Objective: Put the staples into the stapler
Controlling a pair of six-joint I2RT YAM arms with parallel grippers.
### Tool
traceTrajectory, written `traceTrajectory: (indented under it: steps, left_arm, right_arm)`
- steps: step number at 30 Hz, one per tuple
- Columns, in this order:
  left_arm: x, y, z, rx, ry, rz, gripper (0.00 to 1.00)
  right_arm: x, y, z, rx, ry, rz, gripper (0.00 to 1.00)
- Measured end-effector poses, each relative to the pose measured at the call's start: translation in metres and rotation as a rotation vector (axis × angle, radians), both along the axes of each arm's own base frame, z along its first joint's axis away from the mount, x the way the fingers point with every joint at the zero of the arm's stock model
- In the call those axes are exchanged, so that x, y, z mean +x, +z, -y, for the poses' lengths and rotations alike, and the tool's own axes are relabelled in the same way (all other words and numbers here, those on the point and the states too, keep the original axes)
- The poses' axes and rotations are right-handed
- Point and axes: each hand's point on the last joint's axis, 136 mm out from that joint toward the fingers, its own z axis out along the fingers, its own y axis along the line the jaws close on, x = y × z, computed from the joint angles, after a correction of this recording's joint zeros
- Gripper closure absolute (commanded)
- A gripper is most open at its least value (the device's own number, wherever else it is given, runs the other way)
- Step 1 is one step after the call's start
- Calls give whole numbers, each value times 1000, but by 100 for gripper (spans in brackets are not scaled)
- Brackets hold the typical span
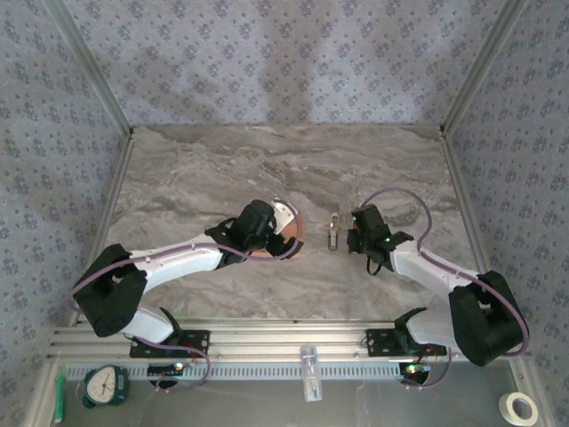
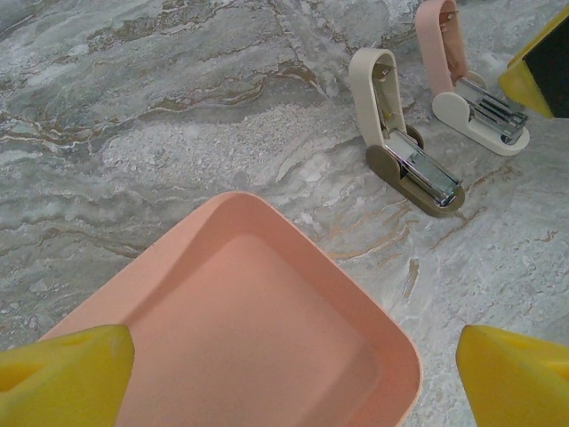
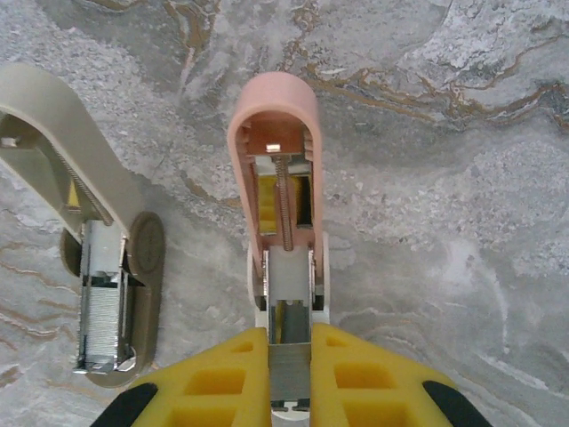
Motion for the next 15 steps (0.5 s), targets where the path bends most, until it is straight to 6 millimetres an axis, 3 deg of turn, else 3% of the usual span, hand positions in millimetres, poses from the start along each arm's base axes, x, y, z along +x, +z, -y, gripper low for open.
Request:
traceTrajectory:
  steps: [15]
  left_arm:
    - [4, 3, 5, -8, 5, -1, 7]
  right_arm:
    - [4, -8, 2, 3, -4, 9, 84]
